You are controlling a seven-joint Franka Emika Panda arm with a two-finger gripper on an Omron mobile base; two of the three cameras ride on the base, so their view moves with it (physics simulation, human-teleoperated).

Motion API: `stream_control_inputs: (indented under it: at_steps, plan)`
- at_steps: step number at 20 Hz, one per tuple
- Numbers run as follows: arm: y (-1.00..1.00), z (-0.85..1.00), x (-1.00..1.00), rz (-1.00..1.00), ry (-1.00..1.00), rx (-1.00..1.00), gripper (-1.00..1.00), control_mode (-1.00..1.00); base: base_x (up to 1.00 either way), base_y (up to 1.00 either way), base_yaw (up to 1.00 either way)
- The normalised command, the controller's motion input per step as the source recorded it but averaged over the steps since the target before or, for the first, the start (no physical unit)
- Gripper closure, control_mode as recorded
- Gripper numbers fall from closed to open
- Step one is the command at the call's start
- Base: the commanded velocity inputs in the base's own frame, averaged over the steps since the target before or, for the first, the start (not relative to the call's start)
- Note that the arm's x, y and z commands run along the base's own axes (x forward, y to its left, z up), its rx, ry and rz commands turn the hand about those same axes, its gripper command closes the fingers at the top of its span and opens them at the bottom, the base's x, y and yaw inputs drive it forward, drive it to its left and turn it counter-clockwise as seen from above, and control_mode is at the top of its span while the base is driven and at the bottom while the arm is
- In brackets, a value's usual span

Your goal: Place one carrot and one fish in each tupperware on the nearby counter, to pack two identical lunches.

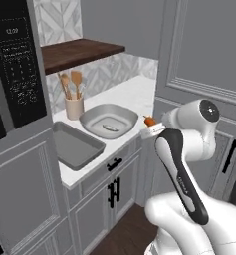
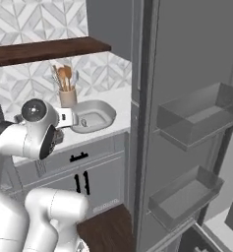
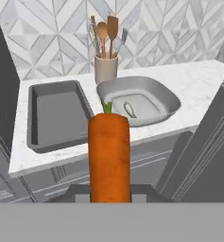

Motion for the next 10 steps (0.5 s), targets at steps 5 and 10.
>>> stream_control_inputs:
  at_steps: [5, 10]
  plan:
    - [0.0, 0.0, 0.0, 0.0, 0.0, 0.0, 1.0, 1.0, 1.0, -0.01, 0.07]
    - [0.01, -0.27, 0.4, 0.02, 0.08, -0.02, 1.0, -1.0, 0.6, 0.01, 0.03]
